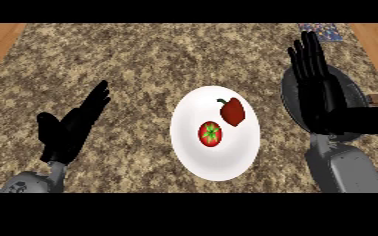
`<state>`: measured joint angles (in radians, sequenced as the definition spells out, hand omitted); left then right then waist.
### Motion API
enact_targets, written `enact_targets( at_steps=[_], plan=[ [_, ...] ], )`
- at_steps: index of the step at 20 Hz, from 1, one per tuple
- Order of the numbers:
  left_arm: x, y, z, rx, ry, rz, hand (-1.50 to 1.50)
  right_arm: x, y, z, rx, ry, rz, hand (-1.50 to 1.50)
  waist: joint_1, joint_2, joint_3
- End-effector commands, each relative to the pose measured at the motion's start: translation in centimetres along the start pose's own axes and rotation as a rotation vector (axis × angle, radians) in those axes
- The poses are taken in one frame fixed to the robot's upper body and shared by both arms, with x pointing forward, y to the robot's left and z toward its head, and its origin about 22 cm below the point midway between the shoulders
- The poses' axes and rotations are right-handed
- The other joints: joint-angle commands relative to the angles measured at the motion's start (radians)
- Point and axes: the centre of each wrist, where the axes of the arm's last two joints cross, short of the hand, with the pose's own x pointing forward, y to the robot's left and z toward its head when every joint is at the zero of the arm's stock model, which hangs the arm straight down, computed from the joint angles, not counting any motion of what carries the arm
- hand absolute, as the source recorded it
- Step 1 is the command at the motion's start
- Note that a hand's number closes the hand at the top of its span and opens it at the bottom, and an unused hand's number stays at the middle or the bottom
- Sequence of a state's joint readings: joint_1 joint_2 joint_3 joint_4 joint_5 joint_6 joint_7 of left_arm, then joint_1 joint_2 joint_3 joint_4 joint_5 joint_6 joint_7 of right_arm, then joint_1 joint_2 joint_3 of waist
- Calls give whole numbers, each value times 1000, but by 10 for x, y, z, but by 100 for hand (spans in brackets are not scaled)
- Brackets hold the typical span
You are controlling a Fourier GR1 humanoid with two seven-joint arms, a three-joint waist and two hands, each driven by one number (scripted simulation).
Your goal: Pick the bell pepper from the plate and place it in the pan
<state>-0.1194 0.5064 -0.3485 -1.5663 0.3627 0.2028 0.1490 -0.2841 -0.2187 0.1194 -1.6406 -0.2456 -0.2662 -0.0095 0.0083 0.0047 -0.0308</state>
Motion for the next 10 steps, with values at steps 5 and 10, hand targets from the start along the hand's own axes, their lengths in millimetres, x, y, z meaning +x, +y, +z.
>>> enact_targets(
  at_steps=[5, 10],
  plan=[
    [41, 10, -19, 96, -220, -28, 0, -20, 42, 0, 803, 155, 134, 150, 131, 30, 31],
    [37, 20, -27, 216, -237, 10, 0, -9, -23, -31, 938, -87, 302, -150, 39, 16, 35]
  ],
)
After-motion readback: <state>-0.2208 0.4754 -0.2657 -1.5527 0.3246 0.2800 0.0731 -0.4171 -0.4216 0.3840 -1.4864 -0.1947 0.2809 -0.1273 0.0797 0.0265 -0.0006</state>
